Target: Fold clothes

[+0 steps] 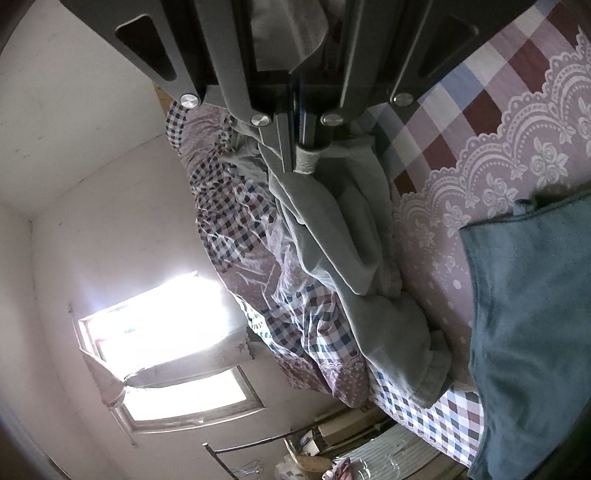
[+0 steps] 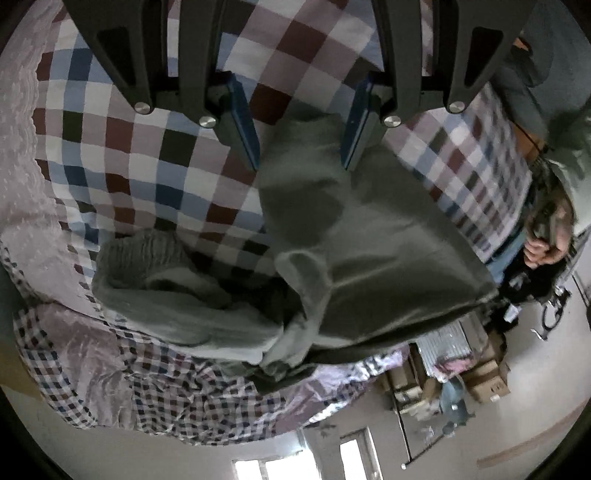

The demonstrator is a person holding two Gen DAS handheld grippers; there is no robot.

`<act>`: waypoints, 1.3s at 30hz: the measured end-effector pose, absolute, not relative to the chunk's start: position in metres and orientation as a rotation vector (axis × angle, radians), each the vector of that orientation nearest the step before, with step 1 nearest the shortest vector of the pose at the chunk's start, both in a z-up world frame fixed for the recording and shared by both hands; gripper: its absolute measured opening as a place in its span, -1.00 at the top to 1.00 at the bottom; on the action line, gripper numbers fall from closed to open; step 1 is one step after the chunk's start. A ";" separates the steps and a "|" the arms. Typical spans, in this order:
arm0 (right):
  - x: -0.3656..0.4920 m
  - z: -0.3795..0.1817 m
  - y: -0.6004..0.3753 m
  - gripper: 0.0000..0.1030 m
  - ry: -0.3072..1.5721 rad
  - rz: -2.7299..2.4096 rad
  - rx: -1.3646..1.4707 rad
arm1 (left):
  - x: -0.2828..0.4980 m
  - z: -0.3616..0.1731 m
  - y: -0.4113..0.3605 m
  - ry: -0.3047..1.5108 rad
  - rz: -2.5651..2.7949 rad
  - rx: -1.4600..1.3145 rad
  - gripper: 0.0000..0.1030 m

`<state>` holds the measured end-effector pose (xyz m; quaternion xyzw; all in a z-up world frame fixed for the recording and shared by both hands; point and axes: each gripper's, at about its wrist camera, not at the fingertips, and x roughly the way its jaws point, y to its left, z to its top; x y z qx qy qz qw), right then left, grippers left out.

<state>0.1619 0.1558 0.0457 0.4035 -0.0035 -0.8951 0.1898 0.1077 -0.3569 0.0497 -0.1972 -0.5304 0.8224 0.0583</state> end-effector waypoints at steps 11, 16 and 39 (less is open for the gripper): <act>0.172 0.063 0.159 0.99 -0.001 -2.599 1.059 | 0.109 0.050 -0.358 -1.617 2.480 -0.600 1.00; 0.196 0.100 0.183 1.00 -0.129 -2.727 0.895 | 0.118 0.054 -0.354 -1.602 2.460 -0.596 1.00; 0.253 0.171 0.235 0.91 -0.457 -2.905 0.908 | 0.188 0.098 -0.327 -1.506 2.487 -0.799 1.00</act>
